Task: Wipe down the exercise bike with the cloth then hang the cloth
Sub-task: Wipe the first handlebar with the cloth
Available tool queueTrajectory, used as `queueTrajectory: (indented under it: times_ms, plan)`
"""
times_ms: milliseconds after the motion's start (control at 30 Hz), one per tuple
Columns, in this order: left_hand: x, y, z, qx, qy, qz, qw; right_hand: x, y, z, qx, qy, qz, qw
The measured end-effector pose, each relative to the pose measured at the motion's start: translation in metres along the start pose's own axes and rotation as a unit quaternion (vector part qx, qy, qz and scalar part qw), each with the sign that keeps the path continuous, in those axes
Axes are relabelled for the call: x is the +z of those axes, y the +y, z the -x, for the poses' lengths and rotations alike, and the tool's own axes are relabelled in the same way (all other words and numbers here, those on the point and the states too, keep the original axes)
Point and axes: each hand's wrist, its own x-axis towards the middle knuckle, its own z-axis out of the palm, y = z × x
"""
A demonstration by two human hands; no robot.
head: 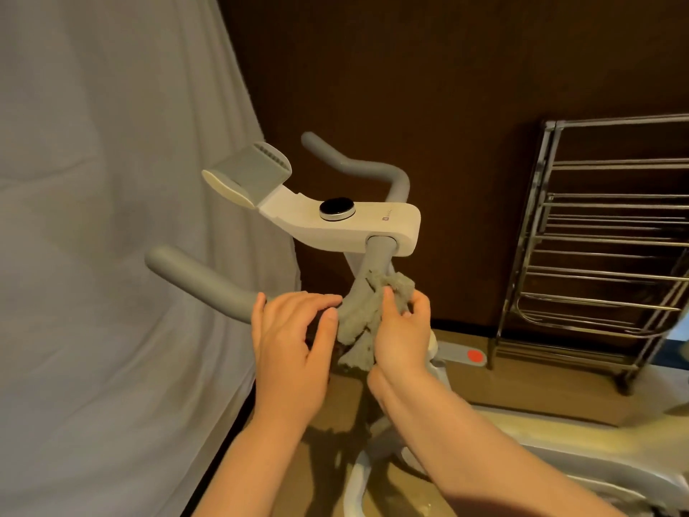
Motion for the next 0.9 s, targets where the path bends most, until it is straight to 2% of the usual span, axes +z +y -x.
queueTrajectory:
  times_ms: [67,167,300,433,533,600,700,800,900]
  plan:
    - [0.000,0.001,0.001,0.004,-0.003,-0.005,1.000,0.001,0.005,0.004,-0.001,0.000,0.016,1.000]
    - [-0.001,-0.002,0.001,0.010,-0.007,-0.002,1.000,0.000,0.011,0.025,-0.009,-0.046,0.009,0.999]
    - [-0.001,-0.005,0.000,0.001,-0.007,0.003,1.000,0.003,0.004,0.007,0.015,-0.017,-0.027,0.999]
    - [0.000,-0.005,0.002,0.005,-0.005,0.009,1.000,-0.002,0.013,0.025,0.014,-0.041,-0.026,0.999]
    - [0.000,-0.004,0.001,0.001,-0.010,0.006,1.000,0.000,0.002,-0.010,-0.001,0.028,-0.008,1.000]
    - [-0.002,-0.004,0.002,0.003,-0.018,0.004,1.000,0.005,-0.009,-0.024,-0.047,0.038,0.048,0.997]
    - [-0.009,-0.011,-0.001,0.024,-0.037,-0.002,0.999,0.000,0.004,-0.001,-0.158,-0.047,0.146,0.975]
    - [-0.021,-0.020,-0.013,0.039,-0.060,-0.005,0.997,-0.007,0.003,0.006,-0.260,-0.087,0.260,0.926]
    - [-0.027,-0.026,-0.027,0.062,-0.083,-0.022,0.994,0.000,-0.018,-0.021,-0.259,-0.077,0.391,0.880]
